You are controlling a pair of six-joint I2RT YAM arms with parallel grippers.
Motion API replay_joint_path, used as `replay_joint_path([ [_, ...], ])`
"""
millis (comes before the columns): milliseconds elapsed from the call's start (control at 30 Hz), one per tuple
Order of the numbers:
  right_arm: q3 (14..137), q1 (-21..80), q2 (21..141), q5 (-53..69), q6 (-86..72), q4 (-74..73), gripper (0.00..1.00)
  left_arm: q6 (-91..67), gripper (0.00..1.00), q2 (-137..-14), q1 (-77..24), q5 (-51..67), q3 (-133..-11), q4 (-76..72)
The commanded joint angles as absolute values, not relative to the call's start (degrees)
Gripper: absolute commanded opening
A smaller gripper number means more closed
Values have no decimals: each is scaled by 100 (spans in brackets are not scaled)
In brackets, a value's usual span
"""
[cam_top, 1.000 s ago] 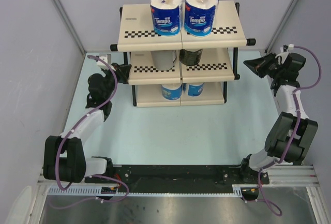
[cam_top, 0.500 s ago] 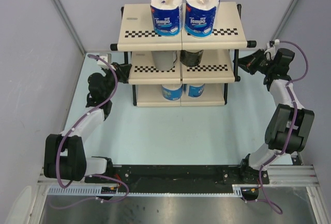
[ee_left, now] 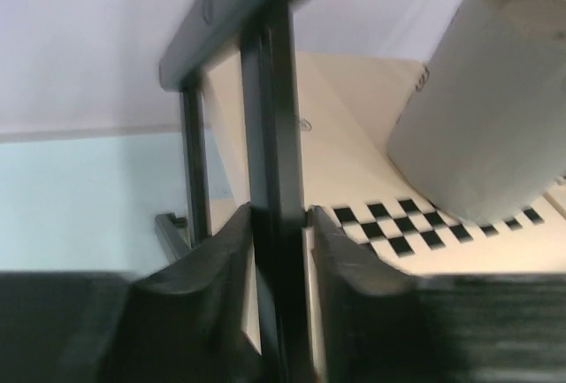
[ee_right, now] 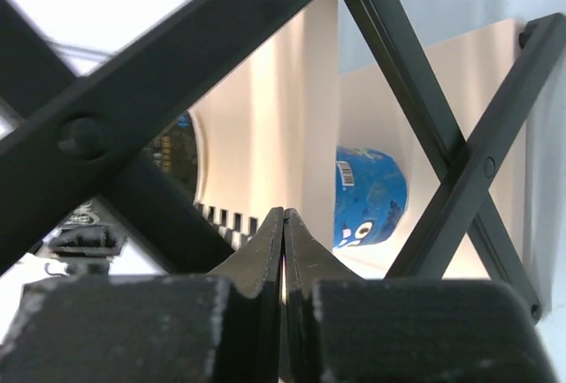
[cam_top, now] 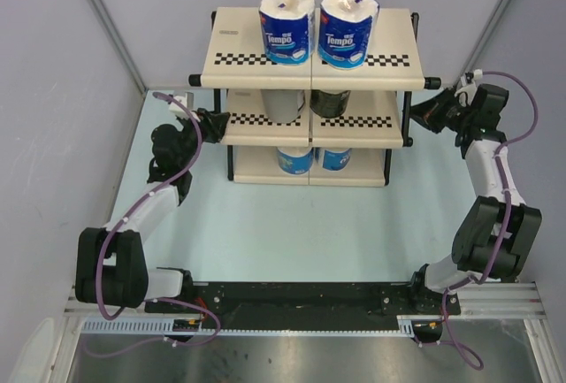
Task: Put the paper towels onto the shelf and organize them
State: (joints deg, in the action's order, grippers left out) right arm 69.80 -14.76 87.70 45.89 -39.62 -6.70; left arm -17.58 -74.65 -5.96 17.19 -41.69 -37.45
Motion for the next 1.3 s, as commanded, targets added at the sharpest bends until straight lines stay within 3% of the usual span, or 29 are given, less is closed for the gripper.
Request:
replay_joint_path([
  [0, 7225, -1678, 8192, 4325, -3999, -923, 9, -1854, 46, -7568, -800, 2857, -4140, -3023],
  [300, 7225, -2329, 7270, 3016, -3885, -1467, 16, -2215, 74, -6988, -800, 2646, -4157, -3041],
  [333, 7216, -2347, 7199, 2954, -3876, -1503, 19, -2241, 83, -6926, -800, 2567, -4166, -2998],
  [533, 7198, -2382, 6742, 2883, -3858, -1687, 39, -2329, 85, -6250, -800, 2242, -4096, -2559],
  [667, 7137, -2373, 6513, 2892, -3779, -1837, 45, -2311, 88, -5609, -791, 1803, -3842, -2154],
  [833, 7049, -2338, 6214, 2795, -3700, -1986, 47, -2241, 95, -4818, -800, 1267, -3674, -1495],
  [1000, 7005, -2277, 6047, 2778, -3718, -2083, 47, -2329, 96, -4386, -800, 844, -3595, -827],
  [1267, 6864, -1680, 5775, 2603, -3612, -2285, 41, -2786, 93, -3762, -809, 1134, -2971, -721],
])
